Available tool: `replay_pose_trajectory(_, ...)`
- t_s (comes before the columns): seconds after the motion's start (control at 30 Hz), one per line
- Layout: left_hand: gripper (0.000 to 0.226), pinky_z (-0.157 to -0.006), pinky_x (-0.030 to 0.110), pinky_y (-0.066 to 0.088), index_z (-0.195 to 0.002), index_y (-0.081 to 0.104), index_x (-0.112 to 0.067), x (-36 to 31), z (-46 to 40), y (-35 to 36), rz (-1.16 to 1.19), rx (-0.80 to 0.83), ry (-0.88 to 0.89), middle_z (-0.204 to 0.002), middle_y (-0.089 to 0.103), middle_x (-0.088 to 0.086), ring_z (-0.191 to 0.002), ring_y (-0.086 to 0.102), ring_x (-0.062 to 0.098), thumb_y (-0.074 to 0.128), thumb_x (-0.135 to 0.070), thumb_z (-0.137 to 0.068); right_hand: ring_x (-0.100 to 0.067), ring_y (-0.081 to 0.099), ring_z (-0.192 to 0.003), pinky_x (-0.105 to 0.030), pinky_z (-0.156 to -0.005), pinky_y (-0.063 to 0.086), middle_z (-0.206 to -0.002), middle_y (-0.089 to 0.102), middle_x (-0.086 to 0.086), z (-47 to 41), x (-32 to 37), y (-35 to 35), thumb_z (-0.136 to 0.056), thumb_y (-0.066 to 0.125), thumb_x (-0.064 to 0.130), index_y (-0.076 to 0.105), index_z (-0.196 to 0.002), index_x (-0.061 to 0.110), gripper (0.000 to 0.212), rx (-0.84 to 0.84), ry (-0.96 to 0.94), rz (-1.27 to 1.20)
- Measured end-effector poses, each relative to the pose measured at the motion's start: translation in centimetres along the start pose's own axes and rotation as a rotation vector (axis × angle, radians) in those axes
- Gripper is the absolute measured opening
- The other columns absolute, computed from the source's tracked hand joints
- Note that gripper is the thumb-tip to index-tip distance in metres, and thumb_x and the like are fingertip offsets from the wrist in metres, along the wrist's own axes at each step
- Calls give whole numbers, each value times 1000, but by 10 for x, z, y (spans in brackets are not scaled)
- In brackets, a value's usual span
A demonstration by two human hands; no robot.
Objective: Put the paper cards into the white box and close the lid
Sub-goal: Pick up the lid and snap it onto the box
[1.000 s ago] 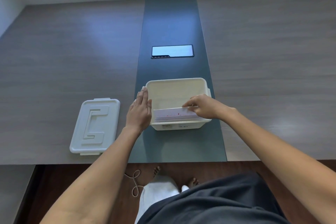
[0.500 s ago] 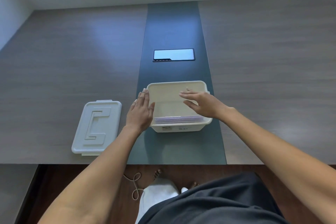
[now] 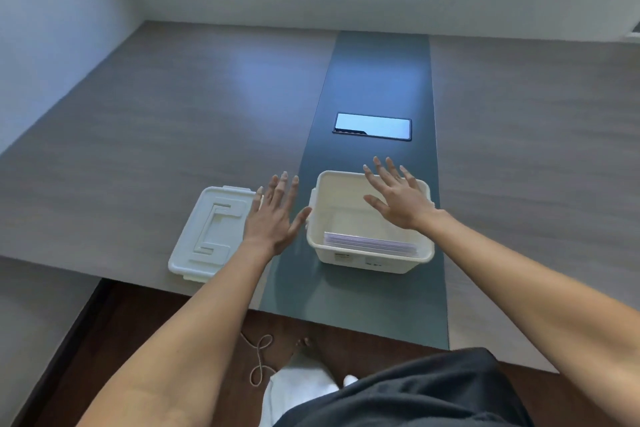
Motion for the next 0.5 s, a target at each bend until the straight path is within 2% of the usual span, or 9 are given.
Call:
replay_pose_trajectory(0.1, 75, -123, 45, 0, -156, -10, -30, 24, 9, -6, 20, -7, -83, -166, -10, -1, -153, -9, 17, 6, -67, -93, -21, -17, -151, -43, -122, -9, -165, -12, 1, -20, 16, -4, -102, 24, 54, -3, -157, 32, 66, 29, -5, -29)
replay_pose_trajectory(0.3, 72, -124, 42, -2, -156, -10, -29, 87, 32, -17, -7, -9, -207, -166, -14, 0, -153, -12, 18, 9, -62, -96, -19, -12, -153, -42, -122, -6, -166, -7, 1, -75, 86, -16, -102, 24, 54, -1, -157, 31, 65, 20, -141, -49)
replay_pose_trajectory(0.5, 73, -123, 45, -1, -158, -3, -26, 147, 51, -17, 10, -15, -344, -167, -4, 4, -153, -6, 23, 10, -64, -97, -21, -9, -153, -44, -123, -3, -166, -5, -1, -123, 158, -11, -102, 25, 53, 1, -158, 29, 65, 53, -278, -30)
Point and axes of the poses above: each hand's wrist, its own z-axis away from the middle knuckle, its own y-axis out of the palm, x = y × z, the point moved 6 cm from there along -z, towards the middle knuckle
